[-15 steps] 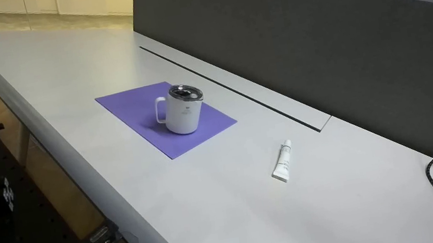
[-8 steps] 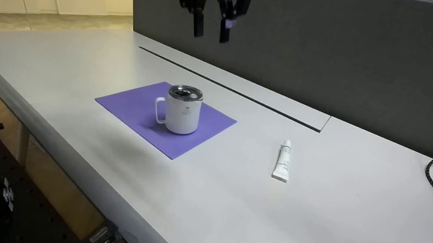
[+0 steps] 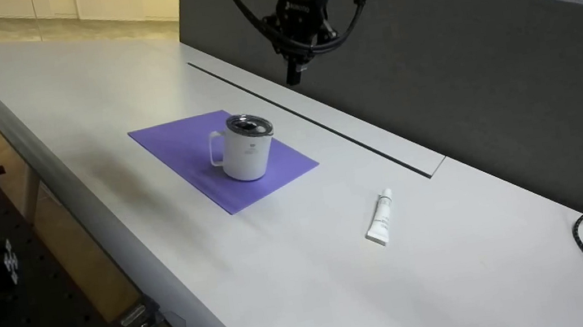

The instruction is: Close the sliding lid on the travel mug

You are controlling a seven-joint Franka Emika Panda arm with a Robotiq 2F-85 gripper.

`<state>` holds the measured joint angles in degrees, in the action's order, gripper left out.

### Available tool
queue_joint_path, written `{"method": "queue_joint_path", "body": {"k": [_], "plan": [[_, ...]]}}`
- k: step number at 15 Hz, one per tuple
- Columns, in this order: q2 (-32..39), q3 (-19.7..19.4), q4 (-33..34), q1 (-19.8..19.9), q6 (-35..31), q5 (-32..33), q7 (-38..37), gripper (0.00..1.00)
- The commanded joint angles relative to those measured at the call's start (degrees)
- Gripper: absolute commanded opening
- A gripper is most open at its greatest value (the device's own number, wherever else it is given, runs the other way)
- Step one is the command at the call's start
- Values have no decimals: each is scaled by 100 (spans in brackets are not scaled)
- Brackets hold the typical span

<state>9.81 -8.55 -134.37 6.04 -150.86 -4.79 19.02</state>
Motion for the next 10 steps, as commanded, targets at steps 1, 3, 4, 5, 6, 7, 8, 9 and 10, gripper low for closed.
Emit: {"method": "queue_joint_path", "body": {"k": [1, 3, 4, 5, 6, 7, 8, 9, 10], "plan": [[249, -81, 539, 7, 833, 740, -724, 0], [175, 85, 327, 115, 578, 542, -440, 0], [196, 64, 376, 115, 651, 637, -515, 0], [202, 53, 400, 119, 684, 657, -534, 0], [202, 49, 406, 120, 690, 658, -537, 0], [202, 48, 406, 120, 692, 658, -539, 0], [202, 47, 406, 120, 692, 658, -541, 0], [202, 47, 406, 120, 693, 658, -543, 0], [202, 47, 406, 120, 694, 658, -544, 0]]}}
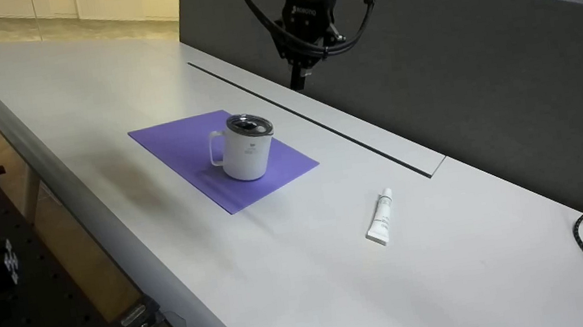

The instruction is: Close the sliding lid on the travel mug

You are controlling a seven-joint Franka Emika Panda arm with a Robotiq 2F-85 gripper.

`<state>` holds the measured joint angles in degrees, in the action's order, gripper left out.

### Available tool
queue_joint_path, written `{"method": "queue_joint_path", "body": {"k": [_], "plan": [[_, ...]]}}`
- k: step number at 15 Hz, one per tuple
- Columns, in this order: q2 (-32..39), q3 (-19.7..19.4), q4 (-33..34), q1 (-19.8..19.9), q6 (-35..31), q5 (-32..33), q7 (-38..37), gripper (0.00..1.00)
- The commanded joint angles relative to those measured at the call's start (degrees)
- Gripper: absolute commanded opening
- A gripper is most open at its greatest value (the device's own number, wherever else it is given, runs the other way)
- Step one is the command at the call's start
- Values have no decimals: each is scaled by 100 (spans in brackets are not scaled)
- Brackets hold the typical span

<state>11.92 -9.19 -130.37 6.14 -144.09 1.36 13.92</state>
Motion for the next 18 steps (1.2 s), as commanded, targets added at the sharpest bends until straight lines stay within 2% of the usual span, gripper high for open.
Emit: {"method": "queue_joint_path", "body": {"k": [1, 13, 18], "plan": [[-9, 111, 6, 110, 17, 43, -35, 0], [900, 404, 125, -123, -231, 202, -482, 0], [1066, 441, 120, -204, -255, 229, -566, 0]]}}
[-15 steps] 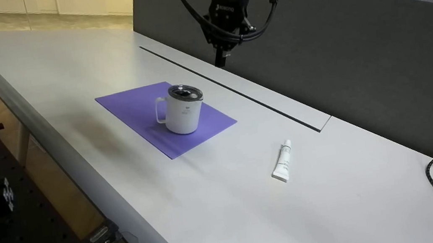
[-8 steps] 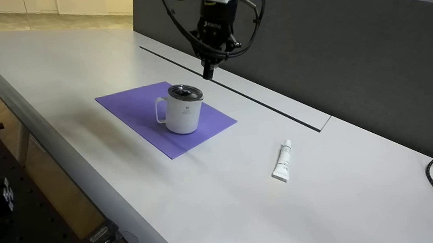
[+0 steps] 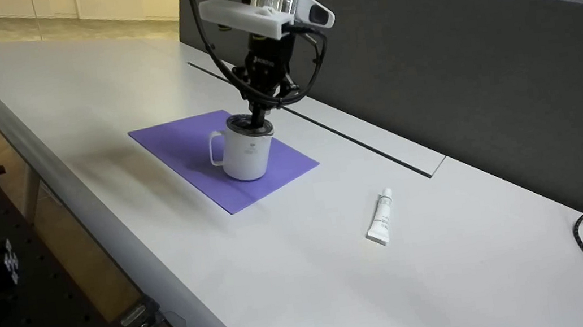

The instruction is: Close the sliding lid on the travel mug

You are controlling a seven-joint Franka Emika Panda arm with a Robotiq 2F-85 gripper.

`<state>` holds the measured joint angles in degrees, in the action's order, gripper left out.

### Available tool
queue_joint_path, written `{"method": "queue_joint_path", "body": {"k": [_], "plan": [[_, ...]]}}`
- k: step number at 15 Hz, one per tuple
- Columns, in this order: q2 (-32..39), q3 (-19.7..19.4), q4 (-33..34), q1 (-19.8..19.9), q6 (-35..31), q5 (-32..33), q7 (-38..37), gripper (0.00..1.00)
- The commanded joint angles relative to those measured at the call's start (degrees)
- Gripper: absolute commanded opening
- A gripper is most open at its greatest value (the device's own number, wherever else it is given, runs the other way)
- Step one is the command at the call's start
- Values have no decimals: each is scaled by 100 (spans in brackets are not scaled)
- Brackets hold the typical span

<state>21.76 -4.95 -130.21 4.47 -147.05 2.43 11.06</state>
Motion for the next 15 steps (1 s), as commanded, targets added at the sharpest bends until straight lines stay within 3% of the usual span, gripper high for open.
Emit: {"method": "queue_joint_path", "body": {"k": [1, 15], "plan": [[65, 17, 106, -38, 36, 127, -286, 0], [171, 227, 85, 12, 220, -130, -183, 0]]}}
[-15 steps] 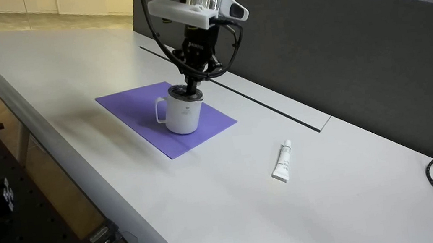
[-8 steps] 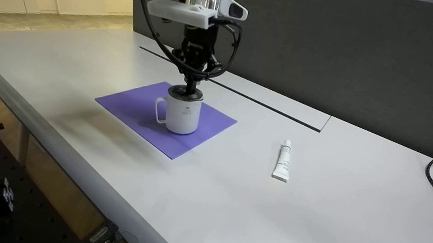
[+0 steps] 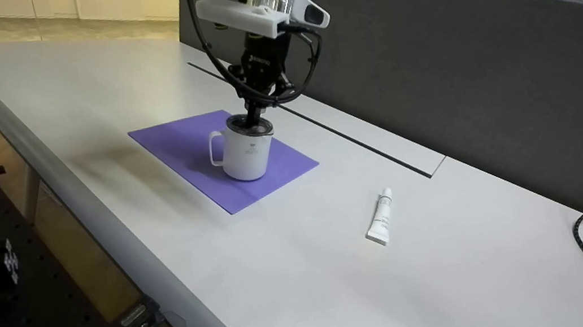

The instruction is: Close the sliding lid on the travel mug

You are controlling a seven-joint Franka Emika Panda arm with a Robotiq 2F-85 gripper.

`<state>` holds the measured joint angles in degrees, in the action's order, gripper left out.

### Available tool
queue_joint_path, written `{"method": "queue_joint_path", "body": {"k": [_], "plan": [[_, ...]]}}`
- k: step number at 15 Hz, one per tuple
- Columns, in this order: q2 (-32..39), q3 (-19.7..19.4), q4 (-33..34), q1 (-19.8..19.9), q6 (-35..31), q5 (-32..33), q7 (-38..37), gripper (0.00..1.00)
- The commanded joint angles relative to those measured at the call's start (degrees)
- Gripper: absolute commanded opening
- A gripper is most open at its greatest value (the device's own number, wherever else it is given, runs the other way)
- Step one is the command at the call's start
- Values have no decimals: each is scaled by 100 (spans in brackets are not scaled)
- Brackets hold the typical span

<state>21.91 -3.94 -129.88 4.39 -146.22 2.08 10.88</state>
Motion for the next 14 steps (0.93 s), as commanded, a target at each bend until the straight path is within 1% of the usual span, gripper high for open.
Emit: {"method": "queue_joint_path", "body": {"k": [1, 10, 14], "plan": [[161, 130, 55, 21, 141, -101, -170, 0], [176, 222, 117, 134, 263, -389, -46, 0], [-44, 222, 169, 186, 174, -461, -17, 0]]}}
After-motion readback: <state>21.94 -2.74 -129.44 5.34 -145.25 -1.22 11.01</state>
